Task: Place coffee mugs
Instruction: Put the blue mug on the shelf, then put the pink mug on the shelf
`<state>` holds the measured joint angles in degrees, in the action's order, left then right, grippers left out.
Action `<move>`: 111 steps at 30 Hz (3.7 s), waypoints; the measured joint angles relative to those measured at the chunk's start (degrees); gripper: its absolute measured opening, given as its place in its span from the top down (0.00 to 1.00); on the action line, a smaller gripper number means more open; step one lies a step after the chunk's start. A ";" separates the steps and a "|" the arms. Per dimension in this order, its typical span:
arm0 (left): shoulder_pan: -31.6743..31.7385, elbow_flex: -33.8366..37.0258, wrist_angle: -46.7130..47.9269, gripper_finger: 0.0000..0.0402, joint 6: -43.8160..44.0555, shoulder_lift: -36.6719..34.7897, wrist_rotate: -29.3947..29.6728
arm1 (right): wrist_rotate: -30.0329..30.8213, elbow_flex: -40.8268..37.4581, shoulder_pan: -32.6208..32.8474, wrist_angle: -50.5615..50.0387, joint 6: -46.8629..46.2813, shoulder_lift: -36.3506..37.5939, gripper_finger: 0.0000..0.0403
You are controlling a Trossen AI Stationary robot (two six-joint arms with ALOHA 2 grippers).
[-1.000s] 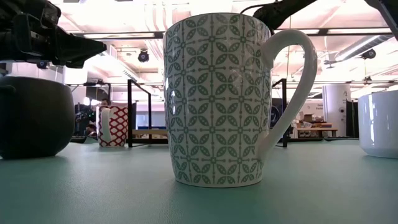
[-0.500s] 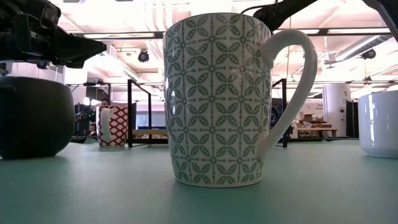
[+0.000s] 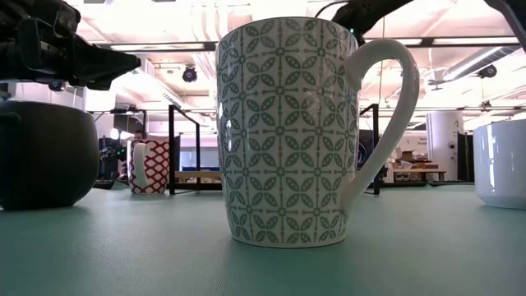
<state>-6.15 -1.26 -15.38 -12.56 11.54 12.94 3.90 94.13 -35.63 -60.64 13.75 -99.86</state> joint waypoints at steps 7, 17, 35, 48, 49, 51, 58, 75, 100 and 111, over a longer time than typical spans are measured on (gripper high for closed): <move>-0.02 0.02 0.00 0.83 0.00 -0.01 -0.01 | -7.11 5.28 1.18 -6.93 -6.05 0.73 0.77; -0.02 0.02 0.00 0.83 -0.02 0.00 0.00 | -9.94 4.96 7.77 -20.77 -14.09 2.57 0.77; -0.02 0.00 0.00 0.83 0.00 0.01 0.01 | -9.33 -4.20 30.73 -1.59 -37.49 3.59 0.77; -0.01 0.01 0.02 0.83 0.00 0.01 -0.01 | -8.19 -5.27 36.94 4.42 -6.46 1.62 0.74; -0.01 0.01 -0.03 0.83 -0.01 0.01 0.00 | -8.06 -5.27 37.31 5.14 -3.59 1.62 0.75; -0.02 0.02 0.04 0.83 0.00 0.01 0.01 | -7.93 -5.27 37.96 6.57 1.59 1.62 0.75; -0.02 0.02 0.00 0.83 -0.01 0.01 0.00 | -7.93 -6.21 38.37 6.91 10.35 -1.31 0.72; -0.01 0.01 0.00 0.83 0.00 0.06 0.01 | -6.77 -6.12 38.37 8.87 15.65 -8.16 0.80; 0.00 0.02 0.00 0.83 0.00 0.12 -0.01 | -6.85 7.06 30.86 -4.49 -20.45 -7.50 0.97; -0.02 0.02 0.00 0.83 0.00 0.12 0.01 | -5.39 7.60 20.19 -6.76 -28.35 -7.43 0.97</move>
<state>-6.17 -1.23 -15.38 -12.56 11.66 12.95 -1.49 101.73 -15.44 -67.40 -14.60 -107.28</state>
